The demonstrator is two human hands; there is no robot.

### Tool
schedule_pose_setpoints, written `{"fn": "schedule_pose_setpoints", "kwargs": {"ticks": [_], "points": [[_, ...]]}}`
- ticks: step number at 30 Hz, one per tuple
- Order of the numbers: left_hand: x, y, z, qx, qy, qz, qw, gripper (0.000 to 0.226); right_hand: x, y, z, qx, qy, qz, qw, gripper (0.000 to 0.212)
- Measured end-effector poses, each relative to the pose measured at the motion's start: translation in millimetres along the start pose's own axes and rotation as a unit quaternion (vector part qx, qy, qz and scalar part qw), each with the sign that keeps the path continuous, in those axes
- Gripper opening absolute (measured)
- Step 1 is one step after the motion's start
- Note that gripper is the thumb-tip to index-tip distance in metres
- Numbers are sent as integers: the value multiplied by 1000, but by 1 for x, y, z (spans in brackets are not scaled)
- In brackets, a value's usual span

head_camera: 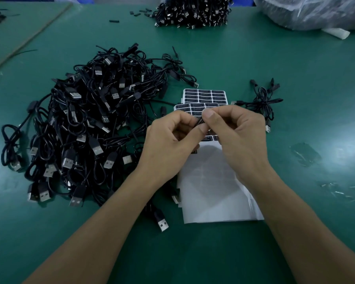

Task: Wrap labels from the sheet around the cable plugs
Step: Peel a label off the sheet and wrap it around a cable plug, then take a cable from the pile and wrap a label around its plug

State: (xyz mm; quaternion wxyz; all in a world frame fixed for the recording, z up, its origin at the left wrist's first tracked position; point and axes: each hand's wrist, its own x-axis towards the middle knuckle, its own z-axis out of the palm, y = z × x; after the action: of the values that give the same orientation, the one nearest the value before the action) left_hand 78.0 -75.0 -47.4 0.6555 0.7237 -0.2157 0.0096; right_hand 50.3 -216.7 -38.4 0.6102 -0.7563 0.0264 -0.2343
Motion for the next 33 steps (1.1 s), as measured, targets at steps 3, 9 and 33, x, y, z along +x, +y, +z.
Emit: {"fn": "schedule_pose_setpoints", "kwargs": {"ticks": [3, 9, 33], "points": [[1, -1, -3, 49, -6, 31, 998, 16, -1, -3, -1, -28, -5, -22, 999, 18], [6, 10, -10, 170, 49, 141, 974, 16, -6, -6, 3, -52, -37, -21, 998, 25], [23, 35, -51, -268, 272, -107, 918, 41, -1, -25, -6, 175, -126, 43, 976, 7]]}}
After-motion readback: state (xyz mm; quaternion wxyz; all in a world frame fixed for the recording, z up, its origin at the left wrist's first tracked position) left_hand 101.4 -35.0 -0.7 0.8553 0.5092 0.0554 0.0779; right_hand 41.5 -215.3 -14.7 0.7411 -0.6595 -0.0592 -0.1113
